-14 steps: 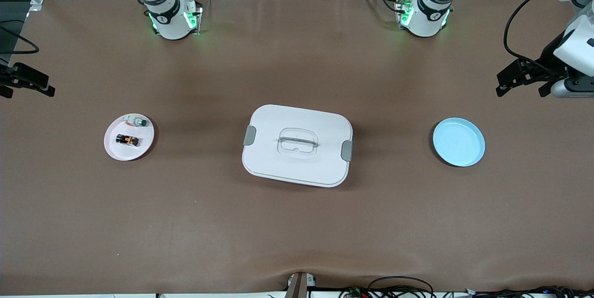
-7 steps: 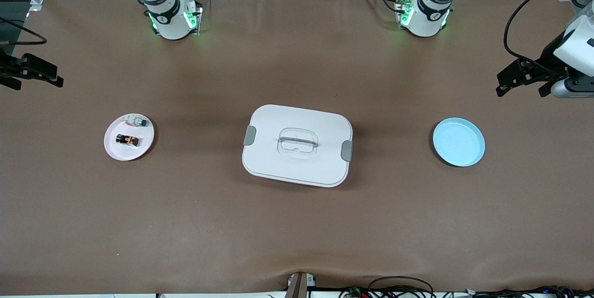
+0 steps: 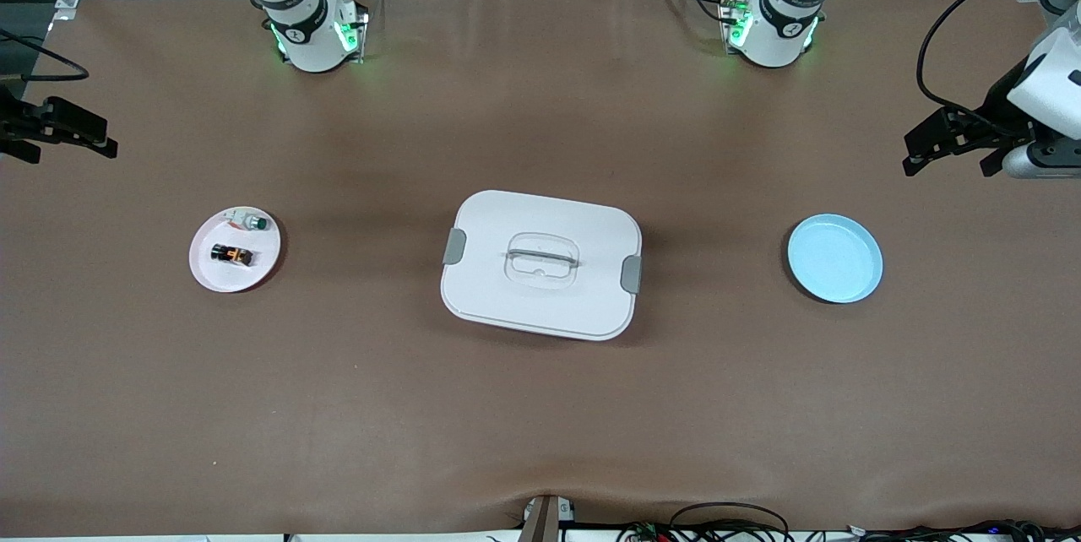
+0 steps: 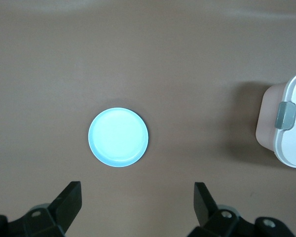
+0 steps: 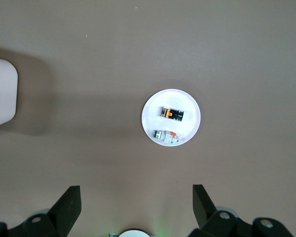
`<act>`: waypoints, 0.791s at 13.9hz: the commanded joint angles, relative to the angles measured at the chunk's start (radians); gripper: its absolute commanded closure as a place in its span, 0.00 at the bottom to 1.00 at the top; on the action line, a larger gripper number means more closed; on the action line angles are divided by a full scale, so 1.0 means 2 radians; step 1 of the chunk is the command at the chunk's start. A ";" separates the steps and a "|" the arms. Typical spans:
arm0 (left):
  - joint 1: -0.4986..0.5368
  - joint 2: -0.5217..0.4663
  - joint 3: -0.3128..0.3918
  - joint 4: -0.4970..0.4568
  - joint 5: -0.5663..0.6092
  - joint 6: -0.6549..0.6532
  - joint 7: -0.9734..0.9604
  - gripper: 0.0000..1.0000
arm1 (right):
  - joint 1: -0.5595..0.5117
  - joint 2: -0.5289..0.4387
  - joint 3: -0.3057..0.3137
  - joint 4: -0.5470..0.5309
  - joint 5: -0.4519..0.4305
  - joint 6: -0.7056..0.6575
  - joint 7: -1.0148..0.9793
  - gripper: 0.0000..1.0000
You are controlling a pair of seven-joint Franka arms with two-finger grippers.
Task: Transfer orange switch to right arm and place
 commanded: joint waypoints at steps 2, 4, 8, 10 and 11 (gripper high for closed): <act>0.003 0.005 -0.005 0.011 0.011 -0.006 -0.002 0.00 | 0.007 -0.002 -0.004 0.015 -0.003 0.016 -0.002 0.00; 0.002 0.005 -0.005 0.012 0.010 -0.006 -0.002 0.00 | 0.011 -0.003 -0.002 0.015 -0.003 0.034 0.006 0.00; 0.002 0.005 -0.005 0.012 0.010 -0.005 -0.002 0.00 | 0.011 -0.005 -0.008 0.015 0.026 0.029 0.034 0.00; 0.001 0.005 -0.005 0.012 0.010 -0.005 -0.002 0.00 | 0.012 -0.005 -0.008 0.015 0.027 0.029 0.058 0.00; 0.002 0.005 -0.005 0.012 0.010 -0.005 -0.002 0.00 | 0.012 -0.005 -0.008 0.016 0.027 0.029 0.073 0.00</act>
